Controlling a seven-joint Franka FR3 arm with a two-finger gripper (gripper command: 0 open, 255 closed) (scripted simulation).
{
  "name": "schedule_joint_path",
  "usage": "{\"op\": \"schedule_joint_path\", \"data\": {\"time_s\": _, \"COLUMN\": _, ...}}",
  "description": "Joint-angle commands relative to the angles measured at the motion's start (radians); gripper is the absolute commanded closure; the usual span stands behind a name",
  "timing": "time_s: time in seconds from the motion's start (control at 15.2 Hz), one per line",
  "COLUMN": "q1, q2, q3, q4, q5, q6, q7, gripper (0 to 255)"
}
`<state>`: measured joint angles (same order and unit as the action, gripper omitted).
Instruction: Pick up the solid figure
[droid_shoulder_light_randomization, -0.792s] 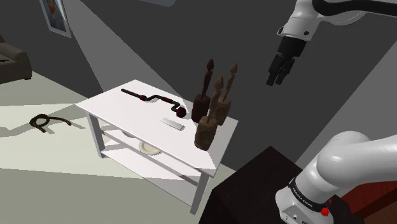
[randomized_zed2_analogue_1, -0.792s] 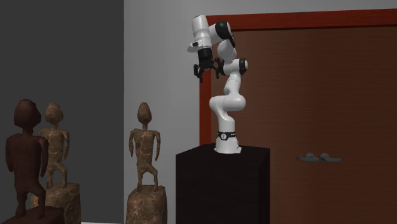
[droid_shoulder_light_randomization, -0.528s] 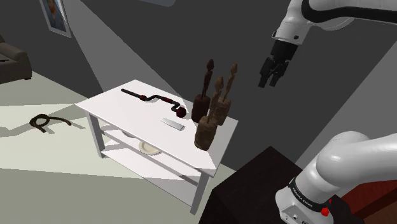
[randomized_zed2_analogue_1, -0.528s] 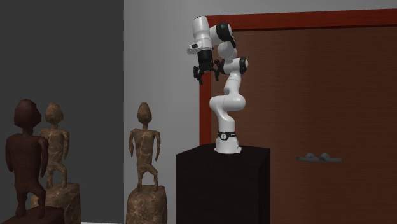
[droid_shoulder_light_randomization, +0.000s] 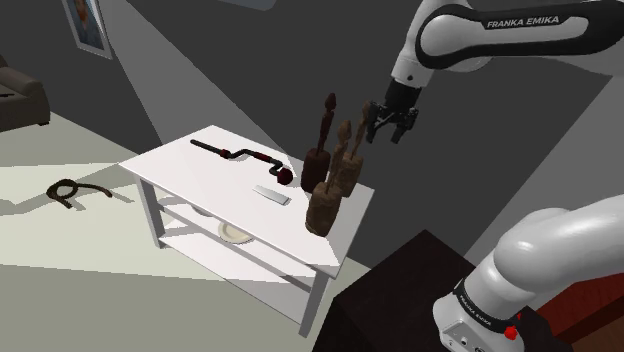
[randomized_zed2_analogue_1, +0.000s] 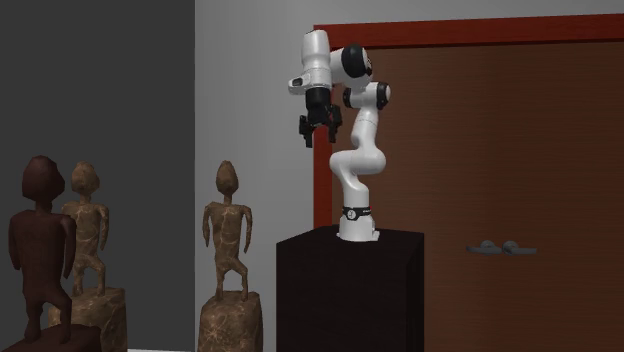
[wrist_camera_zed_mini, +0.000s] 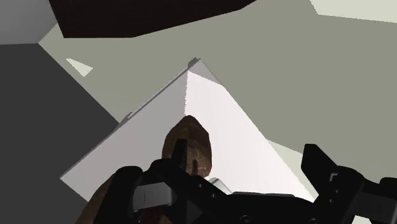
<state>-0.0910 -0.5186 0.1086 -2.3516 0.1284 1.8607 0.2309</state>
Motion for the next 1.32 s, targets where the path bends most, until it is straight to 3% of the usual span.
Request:
{"op": "schedule_joint_path", "data": {"time_s": 0.0, "q1": -0.018, "q2": 0.063, "q3": 0.032, "q4": 0.009, "q5": -0.01, "q6": 0.074, "q7": 0.081, "gripper": 0}}
{"op": "schedule_joint_path", "data": {"time_s": 0.33, "q1": -0.069, "q2": 0.23, "q3": 0.091, "q4": 0.063, "q5": -0.072, "q6": 0.221, "q7": 0.28, "gripper": 0}}
{"op": "schedule_joint_path", "data": {"time_s": 0.66, "q1": -0.115, "q2": 0.407, "q3": 0.126, "q4": 0.151, "q5": -0.179, "q6": 0.327, "q7": 0.497, "gripper": 0}}
{"op": "schedule_joint_path", "data": {"time_s": 1.25, "q1": -0.136, "q2": 0.711, "q3": 0.09, "q4": 0.376, "q5": -0.402, "q6": 0.404, "q7": 0.876, "gripper": 0}}
